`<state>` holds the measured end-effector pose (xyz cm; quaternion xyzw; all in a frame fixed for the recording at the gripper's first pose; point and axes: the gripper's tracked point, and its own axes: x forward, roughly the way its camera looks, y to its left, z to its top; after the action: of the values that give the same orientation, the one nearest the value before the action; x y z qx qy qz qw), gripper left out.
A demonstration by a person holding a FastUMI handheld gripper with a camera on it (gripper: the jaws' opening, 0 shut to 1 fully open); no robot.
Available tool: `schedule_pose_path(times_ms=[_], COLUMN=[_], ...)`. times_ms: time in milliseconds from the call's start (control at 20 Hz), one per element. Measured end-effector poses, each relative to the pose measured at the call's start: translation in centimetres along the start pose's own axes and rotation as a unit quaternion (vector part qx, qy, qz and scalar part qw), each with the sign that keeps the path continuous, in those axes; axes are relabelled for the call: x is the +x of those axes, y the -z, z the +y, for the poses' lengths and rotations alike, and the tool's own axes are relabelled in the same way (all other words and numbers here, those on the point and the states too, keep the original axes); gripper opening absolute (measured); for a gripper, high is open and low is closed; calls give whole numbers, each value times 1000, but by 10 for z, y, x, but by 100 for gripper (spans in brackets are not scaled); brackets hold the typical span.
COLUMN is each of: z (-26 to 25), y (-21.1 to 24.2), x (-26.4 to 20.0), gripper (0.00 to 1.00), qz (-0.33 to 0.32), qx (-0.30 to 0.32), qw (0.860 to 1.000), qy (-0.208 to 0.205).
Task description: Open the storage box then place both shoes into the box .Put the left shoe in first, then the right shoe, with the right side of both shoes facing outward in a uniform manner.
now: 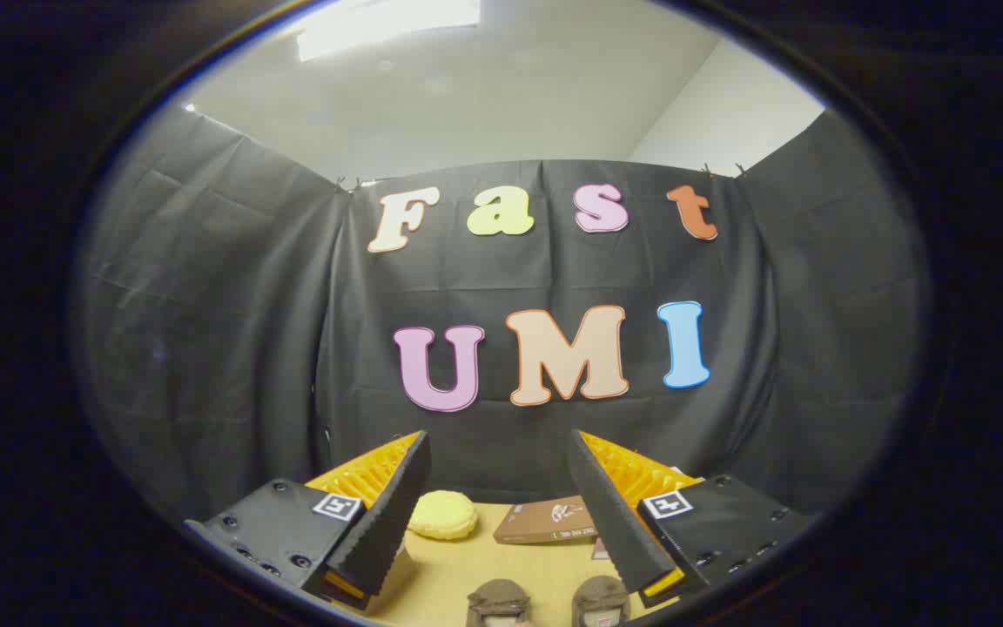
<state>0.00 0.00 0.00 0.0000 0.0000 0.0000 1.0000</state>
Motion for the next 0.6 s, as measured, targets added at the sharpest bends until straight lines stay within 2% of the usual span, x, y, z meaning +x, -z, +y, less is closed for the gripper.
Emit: schedule_pose_path(times_ms=[600], z=[4], y=[18], x=[-2], gripper=[100], qz=[20], qx=[1], qw=[1000], qy=[-23])
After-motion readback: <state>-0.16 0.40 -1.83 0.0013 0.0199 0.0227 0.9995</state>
